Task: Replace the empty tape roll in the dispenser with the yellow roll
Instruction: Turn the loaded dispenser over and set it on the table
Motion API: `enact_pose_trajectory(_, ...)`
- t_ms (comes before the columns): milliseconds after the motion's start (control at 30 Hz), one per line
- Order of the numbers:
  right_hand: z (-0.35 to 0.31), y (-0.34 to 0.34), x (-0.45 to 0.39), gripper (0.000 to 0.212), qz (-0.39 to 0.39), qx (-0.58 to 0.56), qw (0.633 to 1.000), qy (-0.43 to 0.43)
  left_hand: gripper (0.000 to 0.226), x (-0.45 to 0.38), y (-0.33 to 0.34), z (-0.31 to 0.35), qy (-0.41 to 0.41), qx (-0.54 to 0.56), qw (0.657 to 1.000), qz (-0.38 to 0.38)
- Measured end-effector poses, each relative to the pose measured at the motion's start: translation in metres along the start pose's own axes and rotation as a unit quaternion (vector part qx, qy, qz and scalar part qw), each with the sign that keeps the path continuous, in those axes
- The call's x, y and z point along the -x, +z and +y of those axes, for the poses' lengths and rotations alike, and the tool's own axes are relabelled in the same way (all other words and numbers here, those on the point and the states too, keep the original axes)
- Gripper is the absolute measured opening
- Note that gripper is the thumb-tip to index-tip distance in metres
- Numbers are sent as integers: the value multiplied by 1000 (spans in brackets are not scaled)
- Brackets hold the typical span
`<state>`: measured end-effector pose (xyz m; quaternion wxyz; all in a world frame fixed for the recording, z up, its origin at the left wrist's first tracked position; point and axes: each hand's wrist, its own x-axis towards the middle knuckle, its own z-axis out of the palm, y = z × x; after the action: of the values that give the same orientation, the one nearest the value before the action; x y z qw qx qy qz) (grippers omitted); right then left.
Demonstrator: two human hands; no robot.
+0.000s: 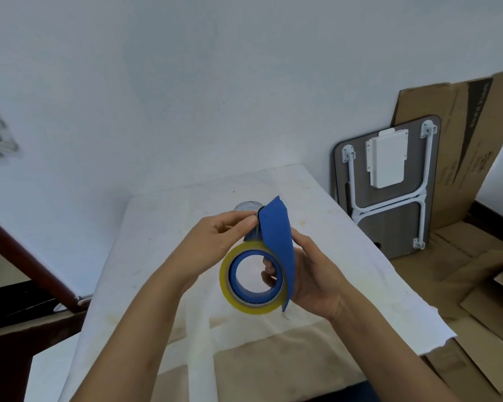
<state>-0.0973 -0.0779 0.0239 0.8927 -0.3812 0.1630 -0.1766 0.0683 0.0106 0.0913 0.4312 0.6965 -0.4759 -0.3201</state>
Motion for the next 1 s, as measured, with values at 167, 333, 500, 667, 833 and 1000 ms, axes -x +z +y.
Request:
enact_pose_trajectory(167, -29, -8, -14, 35, 207, 53, 972, -94, 25, -13, 6, -20, -26, 3, 997, 77)
enact_pose_trajectory(333, -59, -35, -34, 46, 393, 463, 779, -152, 23, -29, 7, -31, -59, -10, 996, 68)
enact_pose_trajectory(500, -64, -72, -73, 54, 375, 679, 610, -162, 22, -58, 7, -38, -62, -59, 994, 62)
enact_pose_trajectory(667, -69, -103, -118, 53, 349, 769, 507, -171, 23, -89, 2, -40, -64, -101, 992, 50)
enact_pose_trajectory(833, -72, -117, -143, 51, 356, 812, 433, -165, 24, -106, -4, -45, -66, -118, 989, 57)
enact_pose_trajectory(1000, -51, -119, -152, 60, 348, 841, 393, -128, 25, -113, 0, -57, -64, -155, 985, 49)
